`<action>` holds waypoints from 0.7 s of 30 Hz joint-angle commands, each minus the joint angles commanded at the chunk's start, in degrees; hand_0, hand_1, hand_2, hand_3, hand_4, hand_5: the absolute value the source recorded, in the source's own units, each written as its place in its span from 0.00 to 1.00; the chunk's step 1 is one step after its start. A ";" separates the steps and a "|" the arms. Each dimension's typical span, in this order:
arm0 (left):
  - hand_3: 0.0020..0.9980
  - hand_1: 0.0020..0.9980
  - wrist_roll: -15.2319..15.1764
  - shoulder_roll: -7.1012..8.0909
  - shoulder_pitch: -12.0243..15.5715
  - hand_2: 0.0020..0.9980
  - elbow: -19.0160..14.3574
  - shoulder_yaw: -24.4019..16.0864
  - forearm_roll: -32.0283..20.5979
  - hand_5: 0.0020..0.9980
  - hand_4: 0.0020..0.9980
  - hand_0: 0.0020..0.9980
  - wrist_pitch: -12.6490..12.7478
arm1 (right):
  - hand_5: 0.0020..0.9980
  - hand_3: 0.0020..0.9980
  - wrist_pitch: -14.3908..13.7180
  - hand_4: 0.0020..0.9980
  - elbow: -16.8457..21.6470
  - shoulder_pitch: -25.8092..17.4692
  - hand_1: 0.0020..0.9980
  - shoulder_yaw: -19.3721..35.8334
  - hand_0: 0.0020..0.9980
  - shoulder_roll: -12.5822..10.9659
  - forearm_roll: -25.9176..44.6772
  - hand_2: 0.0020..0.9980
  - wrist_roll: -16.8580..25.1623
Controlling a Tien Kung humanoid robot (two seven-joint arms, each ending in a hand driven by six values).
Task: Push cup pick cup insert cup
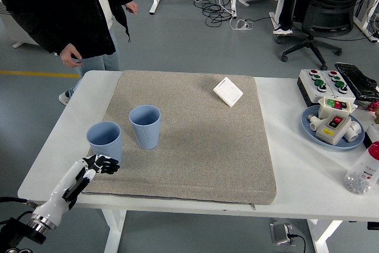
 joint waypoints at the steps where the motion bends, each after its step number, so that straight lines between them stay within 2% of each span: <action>1: 0.60 0.61 -0.03 -0.01 -0.16 0.62 0.22 0.12 0.05 1.00 0.58 0.58 -0.01 | 0.53 0.59 0.00 0.15 0.00 0.00 0.72 0.01 0.79 0.01 -0.04 0.78 -0.01; 10: 0.60 0.62 -0.36 -0.18 -2.13 0.62 2.53 1.47 0.58 1.00 0.58 0.59 0.08 | 0.53 0.59 -0.05 0.15 0.00 -0.01 0.72 -0.09 0.79 0.12 -0.27 0.78 -0.13; 11: 0.60 0.63 -0.41 -0.12 -2.29 0.62 2.72 1.68 0.59 1.00 0.58 0.63 0.15 | 0.53 0.59 -0.06 0.15 0.00 -0.01 0.72 -0.08 0.79 0.11 -0.26 0.78 -0.14; 17: 0.60 0.63 -0.66 0.42 -3.14 0.62 3.94 2.58 1.12 1.00 0.58 0.63 0.37 | 0.53 0.59 -0.09 0.15 0.00 0.00 0.72 -0.04 0.79 0.11 -0.17 0.78 -0.17; 18: 0.60 0.64 -0.73 0.51 -3.30 0.63 4.24 2.62 1.22 1.00 0.58 0.66 0.42 | 0.53 0.59 -0.10 0.15 0.00 -0.01 0.72 -0.07 0.79 0.12 -0.10 0.78 -0.16; 21: 0.60 0.64 -0.98 0.69 -3.76 0.63 4.88 2.66 1.69 1.00 0.58 0.66 0.51 | 0.53 0.59 -0.11 0.15 0.00 -0.02 0.72 -0.07 0.79 0.14 -0.15 0.78 -0.17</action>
